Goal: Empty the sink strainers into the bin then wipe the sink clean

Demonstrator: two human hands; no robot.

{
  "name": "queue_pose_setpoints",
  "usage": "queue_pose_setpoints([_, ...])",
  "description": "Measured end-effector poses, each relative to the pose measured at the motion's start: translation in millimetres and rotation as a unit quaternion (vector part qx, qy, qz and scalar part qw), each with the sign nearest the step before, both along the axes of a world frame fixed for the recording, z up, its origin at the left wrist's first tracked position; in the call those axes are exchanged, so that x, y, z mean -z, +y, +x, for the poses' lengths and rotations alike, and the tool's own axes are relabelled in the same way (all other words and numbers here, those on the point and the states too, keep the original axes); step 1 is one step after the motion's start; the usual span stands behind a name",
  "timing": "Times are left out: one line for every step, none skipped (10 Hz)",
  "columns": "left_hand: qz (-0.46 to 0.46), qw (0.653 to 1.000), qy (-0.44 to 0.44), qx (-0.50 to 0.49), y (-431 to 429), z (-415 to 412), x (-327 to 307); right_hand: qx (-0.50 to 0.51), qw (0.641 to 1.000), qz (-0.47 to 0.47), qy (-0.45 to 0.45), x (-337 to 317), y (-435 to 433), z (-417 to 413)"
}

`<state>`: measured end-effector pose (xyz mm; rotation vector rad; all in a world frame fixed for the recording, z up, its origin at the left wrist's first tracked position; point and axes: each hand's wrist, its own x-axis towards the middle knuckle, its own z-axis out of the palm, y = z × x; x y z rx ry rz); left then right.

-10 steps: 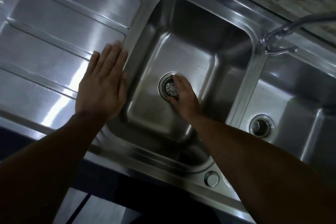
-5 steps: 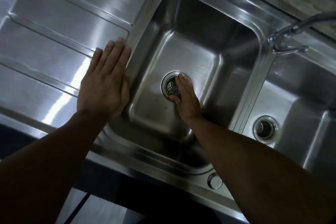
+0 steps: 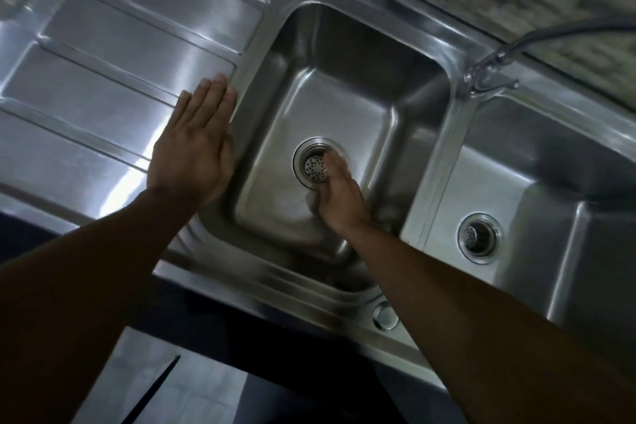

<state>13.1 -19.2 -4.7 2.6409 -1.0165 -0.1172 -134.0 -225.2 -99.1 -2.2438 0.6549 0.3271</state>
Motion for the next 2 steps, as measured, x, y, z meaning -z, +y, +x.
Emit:
queue_pose_setpoints([0.017, 0.998, 0.051, -0.025, -9.9, -2.0, -12.3, 0.007, 1.000, 0.016, -0.015, -39.4, 1.0, -13.9])
queue_pose_setpoints([0.078, 0.989, 0.123, -0.039, -30.2, -17.3, -35.5, 0.009, 0.998, 0.035, -0.051, -81.0, -4.8, -26.2])
